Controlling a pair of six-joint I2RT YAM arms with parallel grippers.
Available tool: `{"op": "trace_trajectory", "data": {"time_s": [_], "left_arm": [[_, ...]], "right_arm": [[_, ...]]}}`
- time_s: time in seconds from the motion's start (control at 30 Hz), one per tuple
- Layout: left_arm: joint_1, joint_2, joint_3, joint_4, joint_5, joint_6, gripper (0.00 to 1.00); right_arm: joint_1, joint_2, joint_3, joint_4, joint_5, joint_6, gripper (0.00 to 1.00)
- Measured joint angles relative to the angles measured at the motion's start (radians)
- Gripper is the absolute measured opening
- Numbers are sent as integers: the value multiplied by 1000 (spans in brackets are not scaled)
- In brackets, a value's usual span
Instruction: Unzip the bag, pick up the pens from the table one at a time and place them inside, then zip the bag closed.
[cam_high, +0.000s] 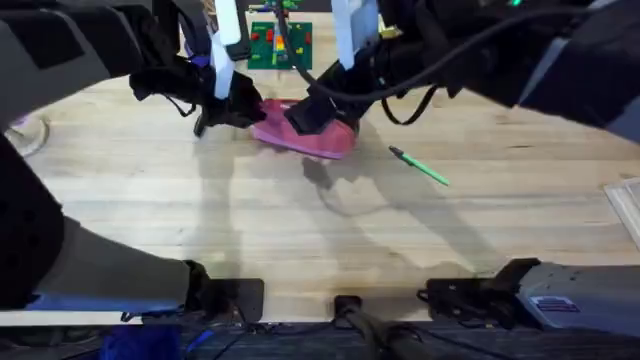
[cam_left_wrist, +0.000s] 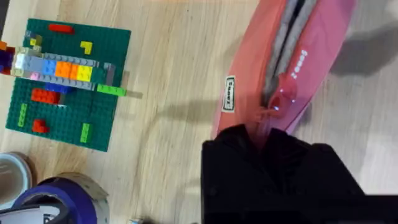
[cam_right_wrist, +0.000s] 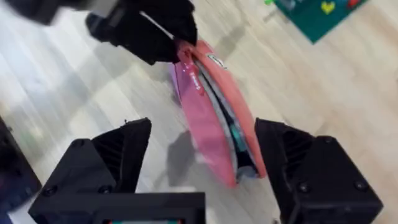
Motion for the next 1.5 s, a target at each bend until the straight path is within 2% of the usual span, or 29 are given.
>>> {"op": "trace_trajectory", "data": {"time_s": [0.2,0.23,0.3,0.43,0.47,0.6,0.87,1.07,1.2,1.27,1.37,1.4,1.47,1.5], "left_arm": [[0,0,0,0,0,0,42],[0,0,0,0,0,2,73],[0,0,0,1,4,3,312],[-4,0,0,3,15,-1,940],[-4,0,0,4,16,-1,976],[-4,0,0,6,17,-1,993],[-4,-27,0,-16,-32,-16,993],[14,-195,2,-30,-38,-99,993],[50,-302,4,-106,-38,-142,993],[68,-346,4,-159,-39,-153,992],[91,-406,4,-243,-39,-163,993],[96,-423,4,-263,-39,-163,993],[104,-459,4,-299,-39,-167,993],[106,-475,4,-314,-39,-169,993]], "right_arm": [[3,0,129,-120,3,-132,996],[3,0,145,-128,3,-145,996],[3,0,164,-129,4,-164,996],[3,0,169,-135,19,-187,996],[3,0,169,-137,23,-190,996],[3,0,169,-137,33,-197,996],[3,0,169,-138,37,-198,989],[3,0,169,-137,37,-198,917],[3,0,169,-137,37,-198,833],[3,1,169,-137,37,-199,759],[3,16,178,-133,37,-201,588],[3,26,182,-127,37,-204,500],[3,46,184,-114,37,-206,249],[3,55,184,-110,37,-205,174]]}}
